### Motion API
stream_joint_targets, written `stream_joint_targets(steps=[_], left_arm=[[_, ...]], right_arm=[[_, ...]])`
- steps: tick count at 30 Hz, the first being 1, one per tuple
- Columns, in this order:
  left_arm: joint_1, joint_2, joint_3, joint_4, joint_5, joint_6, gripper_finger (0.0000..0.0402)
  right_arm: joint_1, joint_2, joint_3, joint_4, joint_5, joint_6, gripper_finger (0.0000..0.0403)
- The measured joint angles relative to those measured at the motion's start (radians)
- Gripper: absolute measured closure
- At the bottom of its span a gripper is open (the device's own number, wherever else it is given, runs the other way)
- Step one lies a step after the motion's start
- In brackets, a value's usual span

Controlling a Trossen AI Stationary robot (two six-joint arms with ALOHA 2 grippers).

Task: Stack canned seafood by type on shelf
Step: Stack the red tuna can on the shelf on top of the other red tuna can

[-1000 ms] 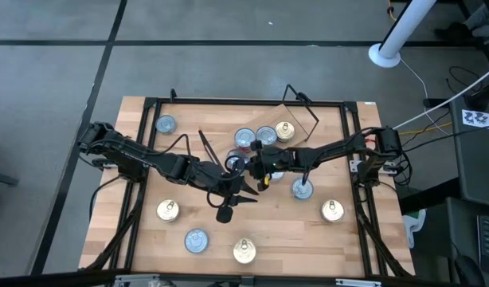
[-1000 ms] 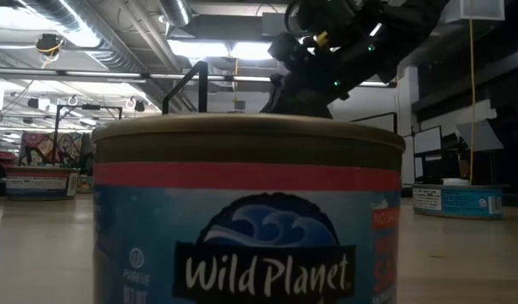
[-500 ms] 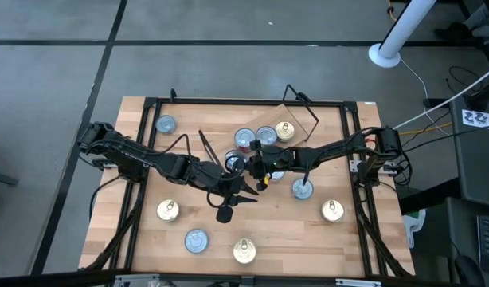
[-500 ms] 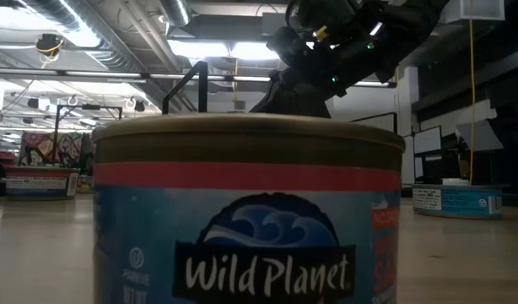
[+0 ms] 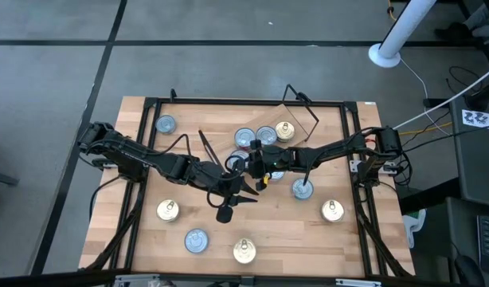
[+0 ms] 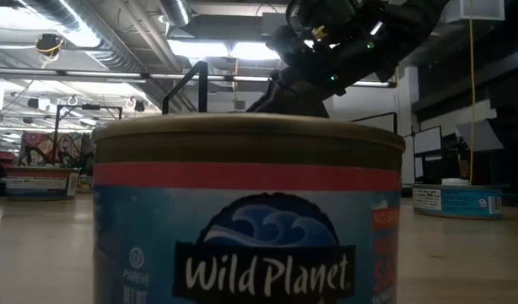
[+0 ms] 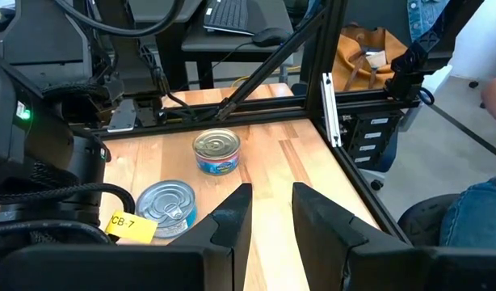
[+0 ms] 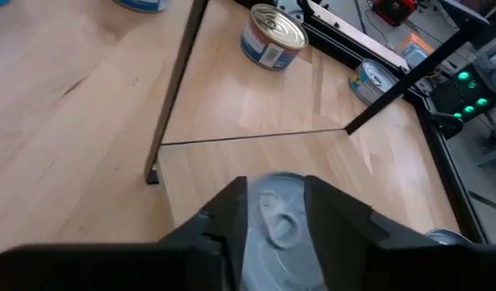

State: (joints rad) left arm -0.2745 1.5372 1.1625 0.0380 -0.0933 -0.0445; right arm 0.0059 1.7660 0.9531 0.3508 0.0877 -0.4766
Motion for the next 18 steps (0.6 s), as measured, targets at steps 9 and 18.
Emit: stream_joint_targets(steps=[9, 18], left_arm=[[0.0, 0.0, 0.0, 0.0, 0.0, 0.0, 0.0315], [0.0, 0.0, 0.0, -0.003, 0.0, 0.0, 0.0315]], right_arm=[[0.009, -0.031, 0.0, -0.055, 0.096, 0.039, 0.0254], [0.075, -0.132, 0.0, -0.312, 0.139, 0.112, 0.0253]])
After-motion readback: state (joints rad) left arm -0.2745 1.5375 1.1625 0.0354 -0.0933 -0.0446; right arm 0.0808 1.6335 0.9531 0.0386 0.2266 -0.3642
